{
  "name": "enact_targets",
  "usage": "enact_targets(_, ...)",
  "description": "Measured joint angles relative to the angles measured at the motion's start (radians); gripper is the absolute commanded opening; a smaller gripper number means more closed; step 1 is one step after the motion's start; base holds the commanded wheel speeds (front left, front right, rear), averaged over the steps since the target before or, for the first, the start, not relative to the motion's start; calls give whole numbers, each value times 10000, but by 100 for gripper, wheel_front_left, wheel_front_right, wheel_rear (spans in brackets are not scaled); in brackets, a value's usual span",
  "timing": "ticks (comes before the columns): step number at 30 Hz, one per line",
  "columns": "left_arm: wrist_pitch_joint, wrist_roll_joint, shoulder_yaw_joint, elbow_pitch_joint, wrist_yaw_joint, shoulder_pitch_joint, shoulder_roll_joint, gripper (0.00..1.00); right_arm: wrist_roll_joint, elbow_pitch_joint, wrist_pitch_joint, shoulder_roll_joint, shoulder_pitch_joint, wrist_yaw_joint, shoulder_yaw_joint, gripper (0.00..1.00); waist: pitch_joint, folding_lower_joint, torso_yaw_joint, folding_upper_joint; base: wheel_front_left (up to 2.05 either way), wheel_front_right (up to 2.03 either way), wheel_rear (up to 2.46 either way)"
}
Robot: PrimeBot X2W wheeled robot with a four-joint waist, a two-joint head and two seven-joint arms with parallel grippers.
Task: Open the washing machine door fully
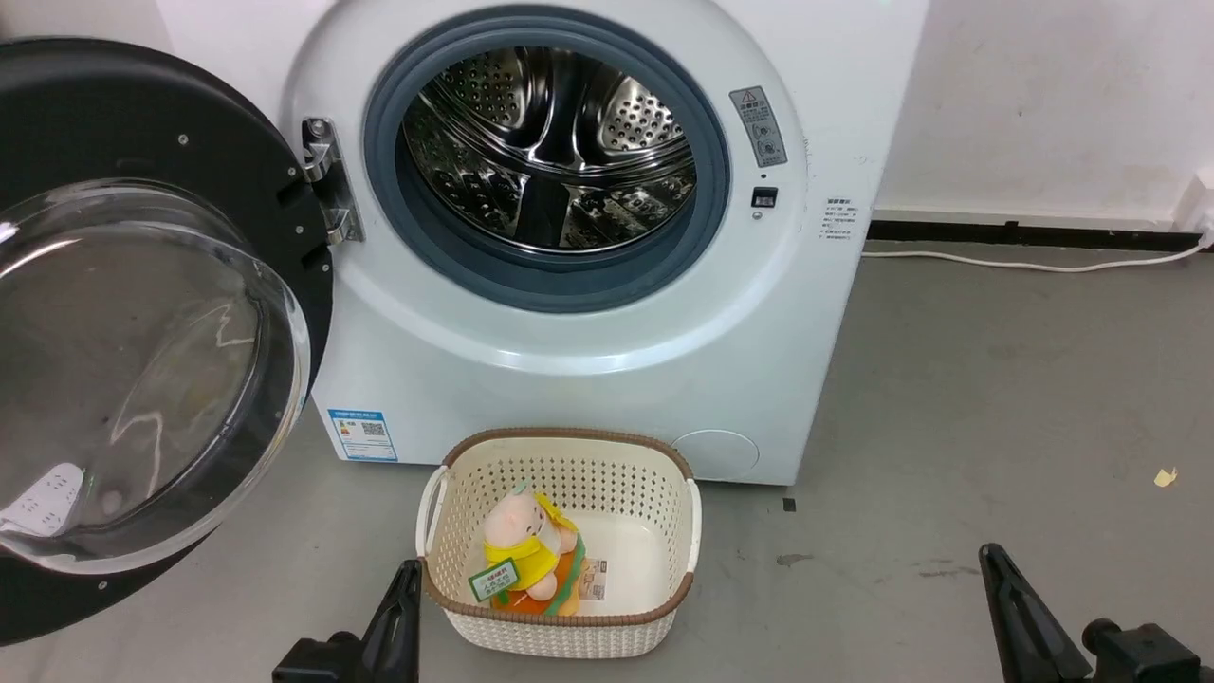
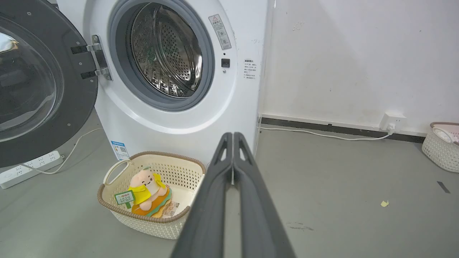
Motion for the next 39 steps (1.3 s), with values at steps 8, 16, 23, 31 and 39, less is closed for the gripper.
enact_targets(8,173,79,69,-59,13,-53,0,0,-75,-23,171,0,-155,0,58,0,55,0,-36,0,0,0,0)
enact_targets(16,320,107,153,-125,58,-197,0,0,-92,-54,339,0,-166,0,132,0,109,0,-72,0,0,0,0)
enact_targets(23,466,180,194,-199,61,-226,0,0,-104,-71,443,0,-360,0,184,0,157,0,-103,0,0,0,0)
enact_targets(31,619,268,226,-272,102,-263,0,0,-173,-96,644,0,-402,0,226,0,211,0,-139,0,0,0,0)
enact_targets(39,803,355,267,-336,121,-416,0,0,-174,-125,786,0,-569,0,286,0,266,0,-175,0,0,0,0)
